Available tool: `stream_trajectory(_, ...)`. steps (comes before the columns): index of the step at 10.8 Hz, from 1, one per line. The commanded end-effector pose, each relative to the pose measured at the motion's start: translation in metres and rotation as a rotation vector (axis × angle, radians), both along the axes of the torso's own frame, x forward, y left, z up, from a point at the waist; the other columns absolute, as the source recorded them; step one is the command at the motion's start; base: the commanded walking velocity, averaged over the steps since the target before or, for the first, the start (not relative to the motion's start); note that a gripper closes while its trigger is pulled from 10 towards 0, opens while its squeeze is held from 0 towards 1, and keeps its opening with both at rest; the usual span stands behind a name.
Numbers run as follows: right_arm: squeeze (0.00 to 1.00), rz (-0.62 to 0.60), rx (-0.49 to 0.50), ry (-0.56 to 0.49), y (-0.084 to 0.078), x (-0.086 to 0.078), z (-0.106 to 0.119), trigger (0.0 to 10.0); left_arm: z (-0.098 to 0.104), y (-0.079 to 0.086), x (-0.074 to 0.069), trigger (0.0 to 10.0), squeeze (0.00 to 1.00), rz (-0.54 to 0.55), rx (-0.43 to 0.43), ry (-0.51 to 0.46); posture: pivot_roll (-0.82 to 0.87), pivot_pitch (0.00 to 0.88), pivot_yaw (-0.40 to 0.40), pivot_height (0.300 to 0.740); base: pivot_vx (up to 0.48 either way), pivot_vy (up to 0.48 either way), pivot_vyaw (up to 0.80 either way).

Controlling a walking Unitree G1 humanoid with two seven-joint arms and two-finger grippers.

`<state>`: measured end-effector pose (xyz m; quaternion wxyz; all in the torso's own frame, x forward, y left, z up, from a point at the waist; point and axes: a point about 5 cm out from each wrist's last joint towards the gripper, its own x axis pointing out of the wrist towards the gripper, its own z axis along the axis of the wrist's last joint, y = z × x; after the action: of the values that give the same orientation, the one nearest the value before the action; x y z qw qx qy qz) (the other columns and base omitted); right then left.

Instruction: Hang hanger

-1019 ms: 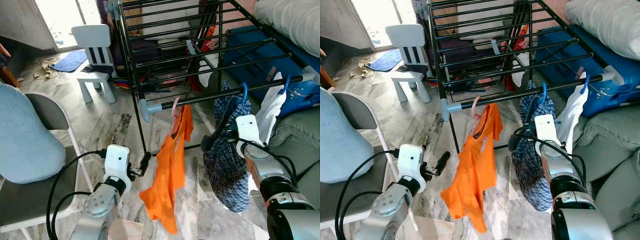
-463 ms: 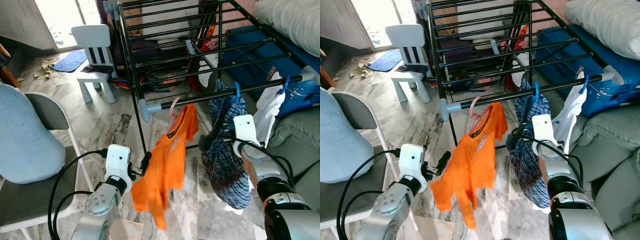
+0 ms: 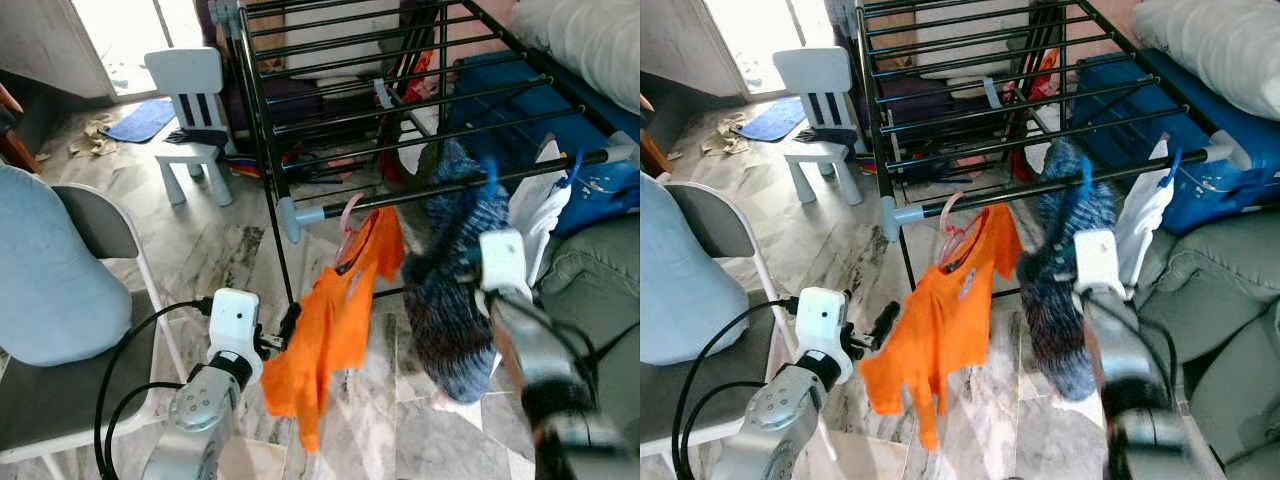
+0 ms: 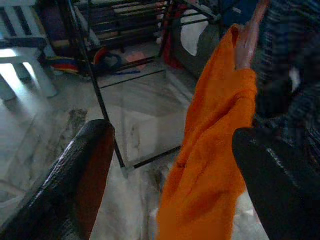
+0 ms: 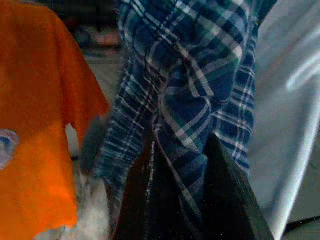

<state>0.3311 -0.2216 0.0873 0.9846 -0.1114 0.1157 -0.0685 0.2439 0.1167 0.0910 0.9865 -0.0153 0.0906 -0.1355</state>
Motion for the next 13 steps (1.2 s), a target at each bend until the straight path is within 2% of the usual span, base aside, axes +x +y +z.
stream_trajectory(1, 0.0, 0.029, 0.033, -0.033, 0.013, -0.011, 0.001, 0.7, 0.002, 0.013, 0.005, 10.0, 0.0, 0.072, 0.017, -0.016, -0.14, 0.022, 0.054, 0.74, 0.0, 0.0, 0.0)
stream_trajectory(2, 0.0, 0.038, 0.06, -0.04, 0.022, -0.027, -0.002, 4.3, 0.003, 0.017, 0.006, 10.0, 0.0, 0.1, 0.013, -0.016, -0.14, 0.025, 0.053, 0.74, 0.0, 0.0, 0.0)
stream_trajectory(3, 0.0, 0.038, 0.082, -0.039, 0.026, -0.034, -0.002, 6.2, 0.003, 0.017, 0.005, 10.0, 0.0, 0.103, 0.015, -0.017, -0.14, 0.03, 0.055, 0.74, 0.0, 0.0, 0.0)
stream_trajectory(4, 0.0, 0.045, 0.13, 0.015, 0.034, -0.048, -0.005, 10.0, 0.004, 0.016, 0.006, 10.0, 0.0, 0.099, 0.028, -0.021, -0.14, 0.037, 0.061, 0.74, 0.0, 0.0, 0.0)
stream_trajectory(6, 0.0, 0.026, 0.155, 0.054, 0.034, -0.055, -0.005, 10.0, 0.004, 0.013, 0.008, 10.0, 0.0, 0.089, 0.021, -0.02, -0.15, 0.046, 0.065, 0.74, 0.0, 0.0, 0.0)
stream_trajectory(9, 0.0, 0.028, 0.164, 0.079, 0.035, -0.051, -0.001, 10.0, 0.004, 0.012, 0.008, 10.0, 0.0, 0.086, 0.028, -0.02, -0.14, 0.049, 0.057, 0.74, 0.0, 0.0, 0.0)
stream_trajectory(13, 0.0, 0.046, 0.173, 0.1, 0.041, -0.049, -0.001, 10.0, 0.004, 0.012, 0.007, 10.0, 0.0, 0.086, 0.027, -0.015, -0.14, 0.052, 0.056, 0.74, -0.273, 0.0, 0.0)
